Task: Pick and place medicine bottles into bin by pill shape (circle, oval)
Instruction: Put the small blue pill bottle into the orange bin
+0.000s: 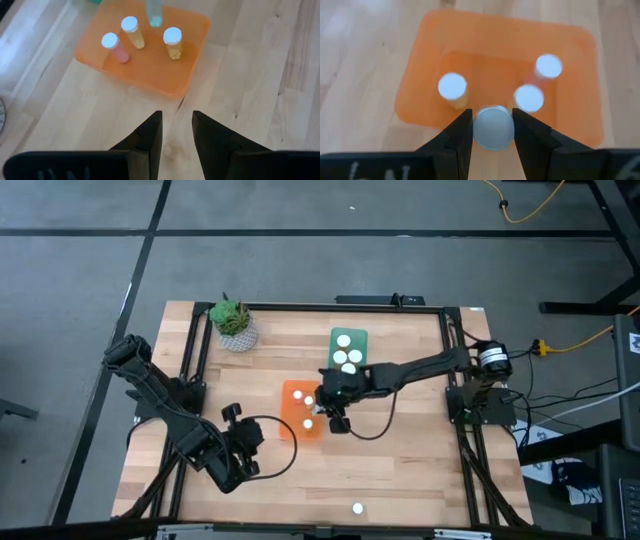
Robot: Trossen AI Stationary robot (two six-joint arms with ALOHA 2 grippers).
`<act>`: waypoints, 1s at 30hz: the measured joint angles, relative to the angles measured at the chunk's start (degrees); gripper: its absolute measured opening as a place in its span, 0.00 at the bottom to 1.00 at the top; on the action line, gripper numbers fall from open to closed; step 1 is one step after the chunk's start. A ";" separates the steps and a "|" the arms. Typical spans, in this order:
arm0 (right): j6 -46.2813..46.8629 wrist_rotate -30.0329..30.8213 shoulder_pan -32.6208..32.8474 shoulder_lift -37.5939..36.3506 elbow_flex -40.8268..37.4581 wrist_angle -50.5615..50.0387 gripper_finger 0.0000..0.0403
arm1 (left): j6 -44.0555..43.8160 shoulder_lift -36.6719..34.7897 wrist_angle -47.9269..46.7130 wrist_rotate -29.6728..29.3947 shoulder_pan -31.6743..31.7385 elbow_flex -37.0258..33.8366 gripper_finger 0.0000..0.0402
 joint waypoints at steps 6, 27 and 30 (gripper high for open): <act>-0.42 -0.05 0.00 1.91 0.02 1.56 0.32 | 0.13 0.00 0.09 -0.11 0.13 0.00 0.25; 1.08 -0.05 0.00 2.82 -0.03 1.68 0.32 | 0.17 0.00 0.03 -0.41 0.42 -0.02 0.25; 1.08 -0.05 0.00 2.82 -0.03 1.69 0.33 | 0.17 0.00 0.03 -0.42 0.42 -0.02 0.25</act>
